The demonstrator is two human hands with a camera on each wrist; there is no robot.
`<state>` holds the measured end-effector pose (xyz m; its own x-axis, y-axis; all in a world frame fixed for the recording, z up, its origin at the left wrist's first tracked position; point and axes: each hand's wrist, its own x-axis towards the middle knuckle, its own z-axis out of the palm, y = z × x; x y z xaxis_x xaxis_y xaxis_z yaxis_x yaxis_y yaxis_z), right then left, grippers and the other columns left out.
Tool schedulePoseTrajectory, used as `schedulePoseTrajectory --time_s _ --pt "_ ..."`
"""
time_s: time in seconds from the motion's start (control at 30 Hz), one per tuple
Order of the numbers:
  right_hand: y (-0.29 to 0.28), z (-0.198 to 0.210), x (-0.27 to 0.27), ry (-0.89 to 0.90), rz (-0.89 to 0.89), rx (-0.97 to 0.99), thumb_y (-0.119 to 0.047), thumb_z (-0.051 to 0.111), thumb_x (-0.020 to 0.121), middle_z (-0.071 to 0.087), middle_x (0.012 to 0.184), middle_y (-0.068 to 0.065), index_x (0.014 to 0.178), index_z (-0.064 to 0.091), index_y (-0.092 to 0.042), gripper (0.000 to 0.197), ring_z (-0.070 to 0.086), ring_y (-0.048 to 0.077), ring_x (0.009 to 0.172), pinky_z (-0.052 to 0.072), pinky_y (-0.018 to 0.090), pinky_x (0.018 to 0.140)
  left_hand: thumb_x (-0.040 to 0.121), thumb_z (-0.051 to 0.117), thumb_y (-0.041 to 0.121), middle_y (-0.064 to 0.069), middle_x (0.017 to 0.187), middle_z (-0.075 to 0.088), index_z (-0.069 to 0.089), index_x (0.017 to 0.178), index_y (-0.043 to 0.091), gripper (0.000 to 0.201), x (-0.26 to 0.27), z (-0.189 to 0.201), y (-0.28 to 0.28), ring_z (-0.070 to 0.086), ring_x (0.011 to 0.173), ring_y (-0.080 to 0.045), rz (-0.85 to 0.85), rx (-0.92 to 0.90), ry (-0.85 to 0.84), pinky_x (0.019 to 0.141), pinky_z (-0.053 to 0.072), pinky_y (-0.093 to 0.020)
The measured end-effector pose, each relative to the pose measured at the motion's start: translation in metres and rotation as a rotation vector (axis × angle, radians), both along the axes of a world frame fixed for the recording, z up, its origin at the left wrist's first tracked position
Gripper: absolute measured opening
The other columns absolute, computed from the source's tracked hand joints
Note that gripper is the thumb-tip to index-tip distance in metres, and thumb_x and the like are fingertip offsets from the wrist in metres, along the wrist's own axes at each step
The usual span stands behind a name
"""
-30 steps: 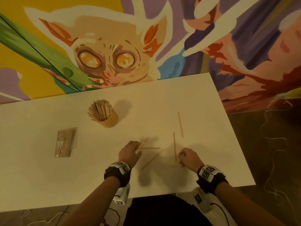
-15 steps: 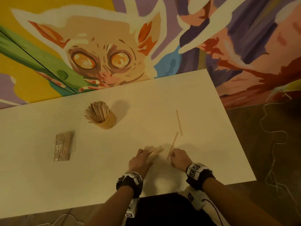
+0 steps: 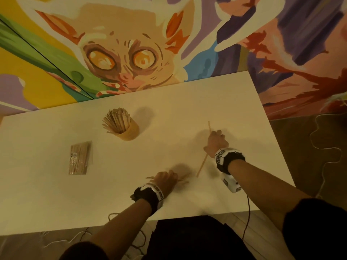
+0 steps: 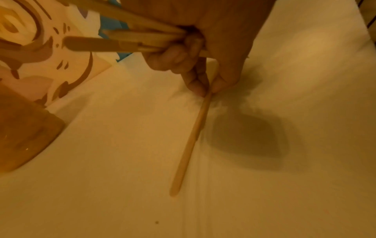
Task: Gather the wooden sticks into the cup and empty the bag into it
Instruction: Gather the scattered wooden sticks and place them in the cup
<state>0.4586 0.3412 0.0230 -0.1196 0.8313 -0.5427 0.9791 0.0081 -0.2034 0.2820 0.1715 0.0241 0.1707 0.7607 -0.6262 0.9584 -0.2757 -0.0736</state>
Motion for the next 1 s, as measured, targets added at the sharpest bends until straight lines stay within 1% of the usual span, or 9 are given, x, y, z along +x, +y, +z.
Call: schedulePoseTrajectory --time_s 0.1,0.17,0.23,0.4,0.6,0.7,0.8,0.9,1.0 --pt "-0.009 -0.004 -0.008 0.022 0.043 0.025 -0.011 0.056 0.093 0.052 0.125 0.017 0.126 0.046 -0.001 0.036 0.058 0.033 0.11 0.051 0.041 0.086 0.099 0.039 0.014 -0.012 0.12 0.057 0.052 0.121 0.006 0.026 -0.007 0.003 0.007 0.061 0.105 -0.034 0.007 -0.003 0.032 0.081 0.045 -0.04" --pt "-0.014 -0.006 -0.007 0.022 0.078 0.046 -0.008 0.045 0.098 0.057 0.122 0.017 0.122 0.051 -0.002 0.025 0.061 0.033 0.109 0.05 0.039 0.087 0.098 0.041 0.015 -0.012 0.121 0.056 0.05 0.124 0.007 0.028 -0.007 0.006 0.01 0.06 0.108 -0.033 0.05 -0.012 0.027 0.084 0.045 -0.039" --pt "-0.016 -0.005 -0.005 0.017 0.119 0.039 -0.008 0.042 0.1 0.056 0.123 0.017 0.121 0.052 -0.003 0.024 0.059 0.033 0.11 0.048 0.039 0.089 0.099 0.04 0.015 -0.011 0.121 0.056 0.05 0.125 0.008 0.029 -0.008 0.005 0.011 0.06 0.107 -0.033 0.092 0.002 0.02 0.083 0.044 -0.038" --pt "-0.006 -0.004 -0.009 -0.008 0.203 0.035 -0.011 0.048 0.097 0.056 0.123 0.016 0.121 0.053 -0.005 0.025 0.058 0.033 0.11 0.048 0.038 0.087 0.098 0.038 0.011 -0.009 0.121 0.055 0.051 0.124 0.011 0.029 -0.01 0.007 0.012 0.06 0.106 -0.033 0.193 0.011 0.001 0.081 0.043 -0.037" --pt "0.002 -0.006 -0.014 -0.023 0.254 0.023 -0.016 0.054 0.095 0.055 0.123 0.016 0.125 0.052 -0.006 0.031 0.059 0.033 0.109 0.048 0.038 0.085 0.098 0.039 0.008 -0.01 0.117 0.056 0.044 0.128 0.01 0.03 -0.011 0.009 0.001 0.062 0.096 -0.033 0.234 0.031 -0.085 0.068 0.035 -0.034" --pt "0.005 -0.007 -0.014 -0.022 0.253 0.007 -0.018 0.054 0.095 0.054 0.123 0.017 0.128 0.049 -0.005 0.036 0.058 0.033 0.109 0.046 0.036 0.082 0.1 0.037 0.015 -0.008 0.1 0.064 0.039 0.127 0.011 0.027 -0.007 0.015 -0.003 0.058 0.076 -0.031 0.294 0.101 -0.185 0.063 0.033 -0.034" --pt "0.01 -0.004 -0.016 0.0 0.157 -0.052 -0.023 0.061 0.093 0.055 0.125 0.017 0.131 0.05 -0.005 0.043 0.061 0.034 0.107 0.048 0.034 0.077 0.099 0.04 0.022 -0.008 0.077 0.055 0.042 0.12 0.01 0.024 0.003 0.018 -0.003 0.045 0.061 -0.028 0.472 0.142 -0.323 0.057 0.031 -0.032" --pt "0.015 0.001 -0.016 0.028 0.052 -0.127 -0.024 0.063 0.092 0.052 0.129 0.018 0.129 0.048 -0.002 0.045 0.061 0.035 0.109 0.05 0.036 0.081 0.098 0.043 0.026 -0.011 0.079 0.056 0.046 0.114 0.009 0.024 0.016 0.017 0.003 0.047 0.067 -0.029 0.647 0.108 -0.448 0.059 0.032 -0.033" --pt "0.016 0.007 -0.013 0.083 -0.046 -0.182 -0.019 0.061 0.091 0.056 0.125 0.019 0.122 0.052 0.002 0.038 0.064 0.035 0.094 0.054 0.038 0.079 0.098 0.045 0.034 -0.013 0.088 0.065 0.055 0.101 0.011 0.026 0.03 0.014 0.013 0.057 0.076 -0.033 0.744 0.114 -0.536 0.061 0.037 -0.034"
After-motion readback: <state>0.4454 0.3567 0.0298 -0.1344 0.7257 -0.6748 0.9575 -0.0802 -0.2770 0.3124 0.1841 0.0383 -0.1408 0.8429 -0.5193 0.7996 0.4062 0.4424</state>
